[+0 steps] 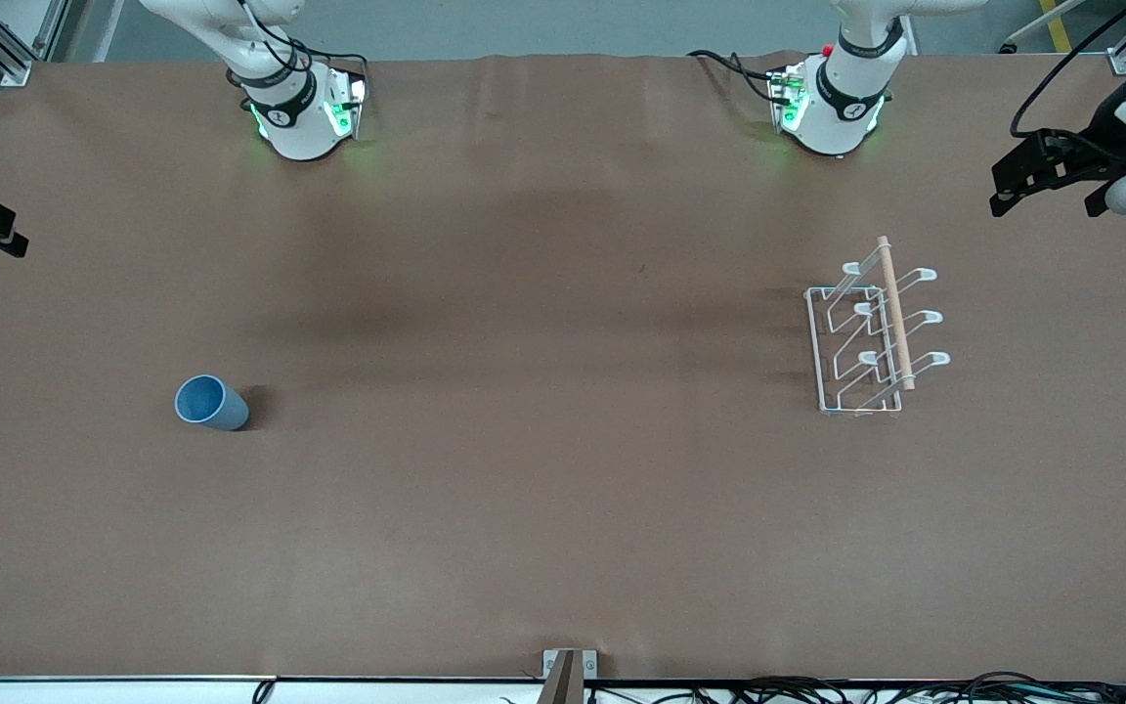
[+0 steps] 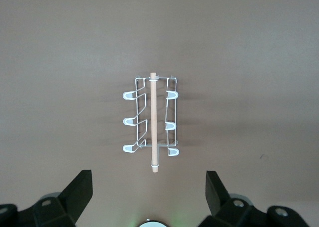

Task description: Hang cup on cup holder

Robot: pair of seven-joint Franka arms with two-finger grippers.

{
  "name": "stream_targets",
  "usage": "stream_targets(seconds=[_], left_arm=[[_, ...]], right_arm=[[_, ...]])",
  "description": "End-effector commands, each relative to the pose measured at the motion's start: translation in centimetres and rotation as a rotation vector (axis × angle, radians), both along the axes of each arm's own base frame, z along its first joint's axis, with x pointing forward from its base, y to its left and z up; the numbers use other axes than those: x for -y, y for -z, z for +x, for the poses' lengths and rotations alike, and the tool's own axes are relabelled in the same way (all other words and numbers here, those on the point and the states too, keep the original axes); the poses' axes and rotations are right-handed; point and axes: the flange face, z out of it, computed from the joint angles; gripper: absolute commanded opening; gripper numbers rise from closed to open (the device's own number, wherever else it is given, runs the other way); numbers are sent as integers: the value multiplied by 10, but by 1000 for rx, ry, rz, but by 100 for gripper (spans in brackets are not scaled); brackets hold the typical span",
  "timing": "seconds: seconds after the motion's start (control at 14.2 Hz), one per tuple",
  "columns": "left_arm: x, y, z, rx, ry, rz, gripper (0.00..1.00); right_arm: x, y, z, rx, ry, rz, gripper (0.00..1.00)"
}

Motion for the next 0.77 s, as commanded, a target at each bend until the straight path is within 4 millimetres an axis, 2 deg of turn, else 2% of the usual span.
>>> stream_targets(seconds=[0.0,0.28,0.7], left_arm=[[1,-4,2,0,13,-13,100],[3,1,5,-9,18,-11,100],[4,2,6,-11,19,-12,100]], right_arm=[[-7,1,-5,8,-3,0,99],[-23,1,-3,17,-29,25,99],[-9,2,-1,31,-14,27,99]])
